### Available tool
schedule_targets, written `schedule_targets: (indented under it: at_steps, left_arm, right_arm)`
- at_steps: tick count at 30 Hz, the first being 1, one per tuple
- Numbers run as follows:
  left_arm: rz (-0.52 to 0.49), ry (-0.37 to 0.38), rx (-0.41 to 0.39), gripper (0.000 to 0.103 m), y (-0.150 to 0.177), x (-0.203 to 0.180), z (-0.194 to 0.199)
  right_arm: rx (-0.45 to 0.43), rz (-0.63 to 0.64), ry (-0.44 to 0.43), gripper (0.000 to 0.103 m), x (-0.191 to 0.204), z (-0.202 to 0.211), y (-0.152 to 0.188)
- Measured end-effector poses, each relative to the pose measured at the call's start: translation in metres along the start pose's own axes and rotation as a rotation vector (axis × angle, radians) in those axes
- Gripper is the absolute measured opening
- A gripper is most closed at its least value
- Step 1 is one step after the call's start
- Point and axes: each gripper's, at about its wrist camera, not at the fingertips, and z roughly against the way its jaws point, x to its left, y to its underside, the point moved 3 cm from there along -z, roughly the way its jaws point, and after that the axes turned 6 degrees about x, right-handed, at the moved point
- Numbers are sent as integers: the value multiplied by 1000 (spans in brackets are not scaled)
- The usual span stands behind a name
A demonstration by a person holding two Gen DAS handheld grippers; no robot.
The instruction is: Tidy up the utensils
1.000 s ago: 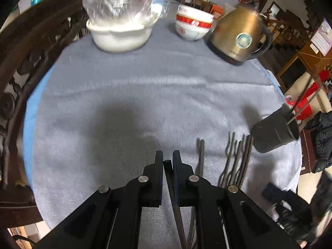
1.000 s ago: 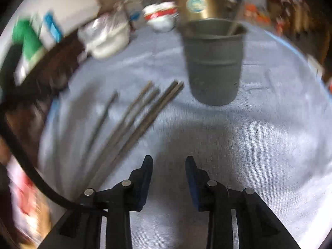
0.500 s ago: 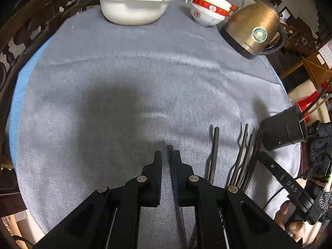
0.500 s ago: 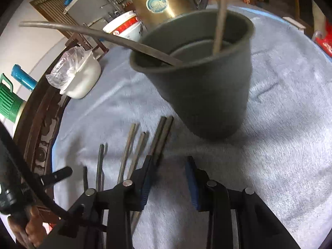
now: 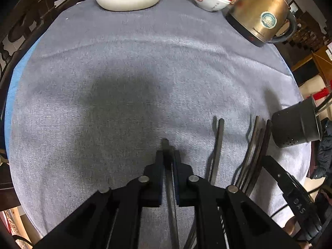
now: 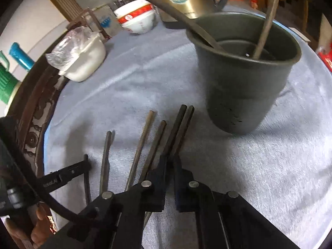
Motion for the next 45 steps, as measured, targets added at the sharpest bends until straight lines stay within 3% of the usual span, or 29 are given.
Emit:
schedule_targets:
  at_steps: [3, 7, 14, 20, 21, 23, 25, 30, 32, 36, 38, 39, 41, 45]
  left_arm:
    - [20, -9, -33, 7, 1, 8, 5]
    - [23, 22, -91, 7, 3, 15, 24]
    - [0, 31, -129, 7, 4, 25, 46]
    - [-14, 71, -144, 7, 4, 21, 55]
    - [-17, 77, -141, 7, 5, 20, 55]
    - [-22, 85, -140, 7, 5, 21, 55]
    - [-26, 93, -138, 7, 6, 20, 55]
    - [-28, 109, -133, 7, 11, 19, 55]
    - [-28, 113, -127, 7, 14, 19, 55]
    - [-46, 123, -136, 7, 19, 16, 60]
    - [-53, 130, -143, 7, 20, 13, 61]
    - [-53, 132, -144, 7, 19, 12, 61]
    - [-54, 139, -140, 7, 19, 9, 61]
    - [-64, 136, -148, 7, 20, 3, 65]
  right_arm:
    - [-50, 11, -66, 0, -4, 12, 3]
    - [-102, 37, -85, 0, -8, 33, 5]
    - [23, -112, -196, 6, -31, 25, -4]
    - [57, -133, -155, 7, -17, 7, -11]
    - [67, -127, -134, 9, -12, 1, -12]
    - [114, -120, -84, 28, -6, -12, -11]
    - [93, -86, -65, 33, 0, -11, -9]
    - [60, 44, 18, 25, 8, -5, 4]
    - [61, 82, 85, 17, 7, 1, 4]
    - [103, 85, 150, 7, -20, 10, 15]
    - [97, 52, 113, 4, -37, 18, 17]
    - [116, 17, 50, 11, -42, 21, 15]
    - [124, -40, -47, 11, -45, 26, 10]
    - [58, -86, -47, 11, -36, 30, -4]
